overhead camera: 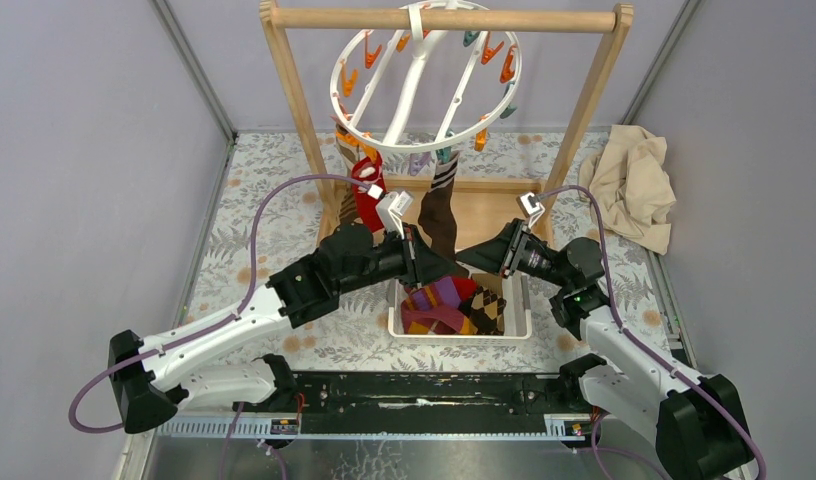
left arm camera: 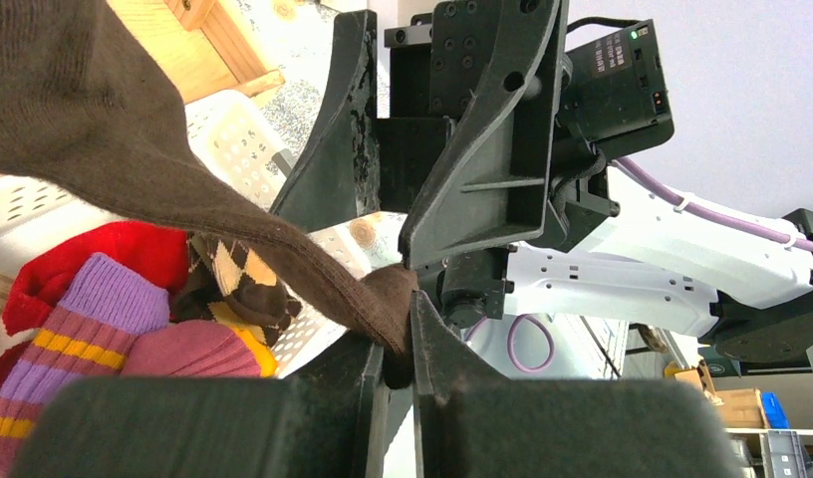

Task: Remove the socks clipped to the hanger
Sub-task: Remove the sock from the hanger.

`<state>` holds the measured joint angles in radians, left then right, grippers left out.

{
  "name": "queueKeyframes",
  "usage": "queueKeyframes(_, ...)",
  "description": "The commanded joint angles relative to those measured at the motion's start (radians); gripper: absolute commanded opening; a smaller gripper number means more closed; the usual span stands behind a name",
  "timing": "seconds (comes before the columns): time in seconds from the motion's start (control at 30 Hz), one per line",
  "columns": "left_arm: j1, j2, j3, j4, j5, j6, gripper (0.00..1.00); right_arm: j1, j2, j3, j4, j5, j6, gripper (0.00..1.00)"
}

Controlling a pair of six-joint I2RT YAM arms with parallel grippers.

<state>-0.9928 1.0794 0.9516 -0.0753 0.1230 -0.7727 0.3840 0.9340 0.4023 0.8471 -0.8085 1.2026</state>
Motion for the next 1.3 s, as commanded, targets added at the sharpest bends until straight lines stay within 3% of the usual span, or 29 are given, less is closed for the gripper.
queueKeyframes(0.0,-0.008,0.005,0.036,0.099,-0.015,0.0,0.08,-0.004,-0.02,0.002,0.011,-0.036,0.004,0.7)
queueKeyframes(0.3,-0.019,0.009,0.042,0.116,-0.016,-0.004,0.07,-0.004,-0.01,-0.014,0.025,-0.028,0.022,0.7)
queueKeyframes(0.67,-0.046,0.015,0.011,0.156,-0.015,-0.022,0.06,-0.002,0.018,0.012,0.092,-0.032,0.069,0.61)
queueKeyframes(0.97,-0.07,0.032,-0.003,0.158,-0.03,-0.025,0.07,-0.004,-0.008,0.039,0.102,-0.036,0.089,0.3)
queueKeyframes(1.1,-0.072,0.033,0.004,0.137,-0.038,-0.014,0.17,-0.004,-0.049,0.051,0.062,-0.032,0.088,0.14)
queueKeyframes(1.27,-0.072,0.007,0.061,0.032,-0.084,0.029,0.49,-0.003,-0.132,0.104,-0.157,-0.029,-0.021,0.03)
